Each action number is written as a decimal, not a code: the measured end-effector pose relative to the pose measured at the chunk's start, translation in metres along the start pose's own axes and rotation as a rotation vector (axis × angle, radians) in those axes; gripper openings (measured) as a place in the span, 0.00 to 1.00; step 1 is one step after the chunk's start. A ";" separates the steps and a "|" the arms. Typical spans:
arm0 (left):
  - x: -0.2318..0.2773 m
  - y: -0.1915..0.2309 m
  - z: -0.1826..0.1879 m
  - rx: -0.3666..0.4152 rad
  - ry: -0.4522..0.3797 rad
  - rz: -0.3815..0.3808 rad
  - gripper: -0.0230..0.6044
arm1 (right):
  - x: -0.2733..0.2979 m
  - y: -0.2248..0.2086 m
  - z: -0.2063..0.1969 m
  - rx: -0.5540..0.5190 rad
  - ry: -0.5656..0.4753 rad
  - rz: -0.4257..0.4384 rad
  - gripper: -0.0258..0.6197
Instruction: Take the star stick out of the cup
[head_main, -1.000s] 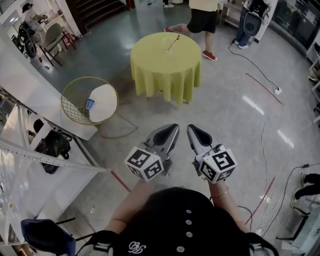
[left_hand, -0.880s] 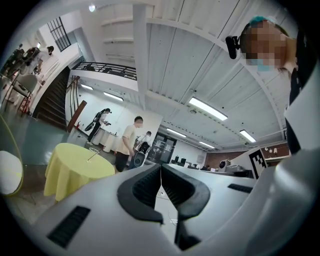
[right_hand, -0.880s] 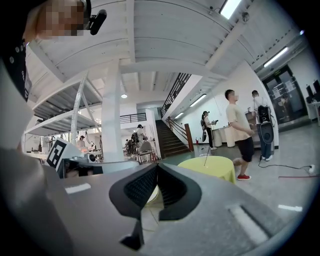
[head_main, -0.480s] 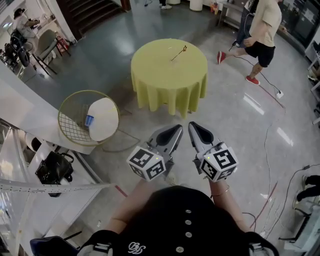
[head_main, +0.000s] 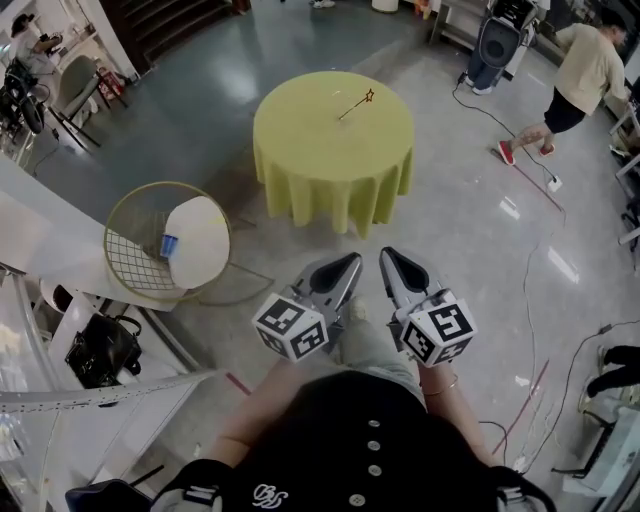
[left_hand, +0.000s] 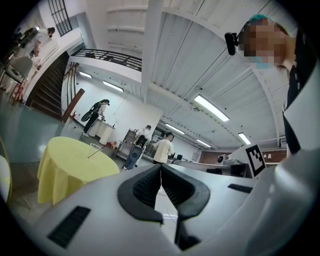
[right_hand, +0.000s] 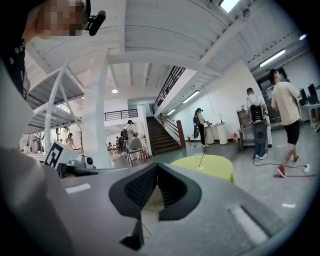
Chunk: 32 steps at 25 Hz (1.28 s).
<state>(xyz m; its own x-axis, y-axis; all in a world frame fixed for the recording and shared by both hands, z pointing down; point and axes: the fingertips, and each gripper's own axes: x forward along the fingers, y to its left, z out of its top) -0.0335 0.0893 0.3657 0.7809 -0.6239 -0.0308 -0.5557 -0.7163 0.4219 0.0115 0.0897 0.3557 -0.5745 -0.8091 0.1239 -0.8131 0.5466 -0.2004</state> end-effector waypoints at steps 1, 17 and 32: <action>0.002 0.002 0.001 0.000 0.000 -0.002 0.06 | 0.002 -0.001 -0.001 0.003 0.002 -0.003 0.05; 0.070 0.046 0.025 0.028 -0.018 -0.003 0.06 | 0.058 -0.062 0.011 0.012 -0.012 0.012 0.05; 0.171 0.135 0.069 0.044 -0.035 0.064 0.06 | 0.169 -0.153 0.050 -0.008 0.000 0.071 0.05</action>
<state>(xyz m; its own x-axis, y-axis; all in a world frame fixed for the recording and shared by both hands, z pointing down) 0.0058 -0.1358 0.3550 0.7333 -0.6789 -0.0374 -0.6166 -0.6872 0.3842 0.0439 -0.1415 0.3592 -0.6308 -0.7682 0.1092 -0.7708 0.6044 -0.2013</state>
